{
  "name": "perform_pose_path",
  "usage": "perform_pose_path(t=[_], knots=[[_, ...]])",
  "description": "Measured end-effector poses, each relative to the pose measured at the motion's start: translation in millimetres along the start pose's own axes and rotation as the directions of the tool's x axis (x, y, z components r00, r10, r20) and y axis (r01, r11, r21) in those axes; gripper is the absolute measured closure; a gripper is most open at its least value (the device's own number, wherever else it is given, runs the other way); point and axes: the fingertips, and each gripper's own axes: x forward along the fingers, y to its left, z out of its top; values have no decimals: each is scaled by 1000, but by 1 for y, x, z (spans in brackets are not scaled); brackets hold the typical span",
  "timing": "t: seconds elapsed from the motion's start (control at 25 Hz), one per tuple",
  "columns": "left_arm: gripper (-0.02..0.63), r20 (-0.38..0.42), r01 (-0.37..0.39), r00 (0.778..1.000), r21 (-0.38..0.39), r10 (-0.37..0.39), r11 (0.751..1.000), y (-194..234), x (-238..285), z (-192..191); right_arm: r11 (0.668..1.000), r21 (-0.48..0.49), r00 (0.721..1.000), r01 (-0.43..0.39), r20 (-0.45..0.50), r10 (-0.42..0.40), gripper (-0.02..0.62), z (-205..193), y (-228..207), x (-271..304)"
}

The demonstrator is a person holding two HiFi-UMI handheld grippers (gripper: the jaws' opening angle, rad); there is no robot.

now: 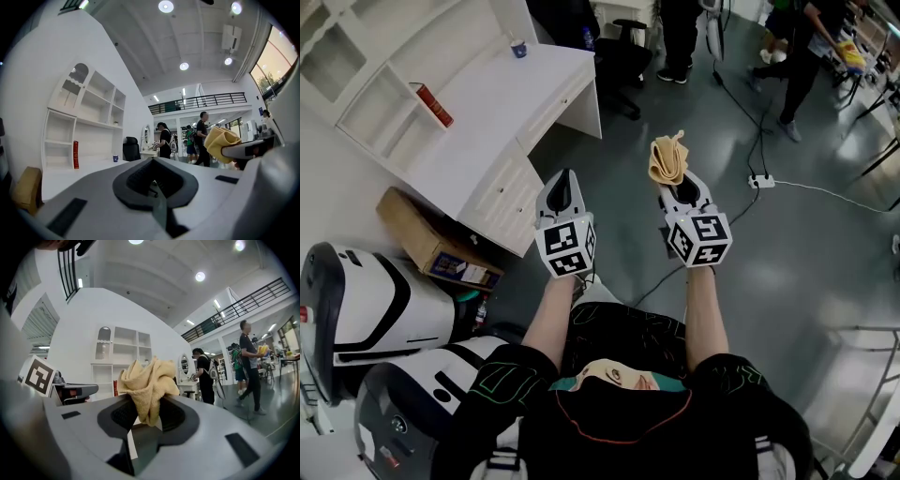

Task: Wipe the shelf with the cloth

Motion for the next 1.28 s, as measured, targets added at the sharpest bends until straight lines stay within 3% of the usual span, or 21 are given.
perform_pose_path(t=[0.2, 0.44, 0.52, 0.8, 1.0, 1.28], knots=[[606, 62, -5, 998, -12, 6, 1000, 13, 19, 22, 1000, -31, 999, -3, 49, 4, 474, 25, -7, 23], [606, 60, -69, 995, -79, 73, 995, 55, 60, 10, 1000, -31, 999, -1, 46, 2, 474, 22, -19, 70], [606, 37, -78, 996, -113, 83, 990, 67, 86, -5, 999, -45, 1000, -5, 25, 6, 474, 11, -23, 92], [606, -43, 7, 999, -142, -13, 990, 75, 210, -41, 992, 8, 992, 128, 6, -129, 474, 1, -89, 187], [606, -95, 14, 995, -140, -28, 990, 109, 285, -43, 993, 42, 991, 112, -81, -109, 474, -20, -90, 271], [606, -227, -27, 974, -148, -7, 989, 177, 371, -84, 996, 60, 979, 70, -194, -57, 474, -54, -85, 401]])
